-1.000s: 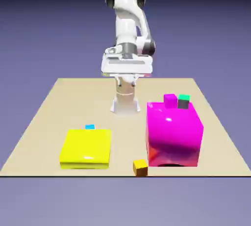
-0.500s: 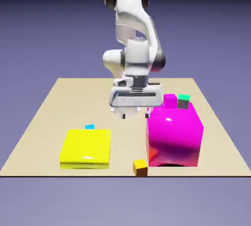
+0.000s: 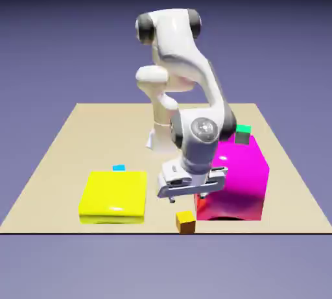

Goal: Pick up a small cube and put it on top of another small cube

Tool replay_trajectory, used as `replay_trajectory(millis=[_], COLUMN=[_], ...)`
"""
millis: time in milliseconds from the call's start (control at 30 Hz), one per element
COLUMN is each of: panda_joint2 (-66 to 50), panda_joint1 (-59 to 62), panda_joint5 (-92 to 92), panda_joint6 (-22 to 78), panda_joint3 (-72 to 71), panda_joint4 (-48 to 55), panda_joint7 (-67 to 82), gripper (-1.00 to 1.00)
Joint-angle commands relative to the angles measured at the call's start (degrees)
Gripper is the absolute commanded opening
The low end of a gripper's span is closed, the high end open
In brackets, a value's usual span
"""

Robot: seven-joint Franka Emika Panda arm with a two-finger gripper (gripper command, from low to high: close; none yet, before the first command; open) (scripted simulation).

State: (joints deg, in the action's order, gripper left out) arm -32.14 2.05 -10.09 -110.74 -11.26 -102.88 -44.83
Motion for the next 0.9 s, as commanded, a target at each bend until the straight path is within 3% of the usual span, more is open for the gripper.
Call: replay_trajectory(millis=[0,100,233,267,433,867], panda_joint2=[-2.1,-8.1,-11.2,-11.2,-7.1,13.0], panda_joint1=[0.1,0.3,0.6,0.6,0.5,5.3], panda_joint5=[-0.3,-1.3,-2.5,-2.5,-1.1,3.3], panda_joint6=[2.0,7.4,-0.8,-0.8,7.5,-0.1], panda_joint3=[-0.4,-1.3,-0.5,-0.5,-0.6,18.8], panda_joint4=[1.9,6.9,1.7,1.7,6.0,-21.0], panda_joint7=[-0.1,-0.3,-1.2,-1.2,-0.2,2.8], gripper=[0.0,0.0,0.0,-1.0,-1.0,-1.0])
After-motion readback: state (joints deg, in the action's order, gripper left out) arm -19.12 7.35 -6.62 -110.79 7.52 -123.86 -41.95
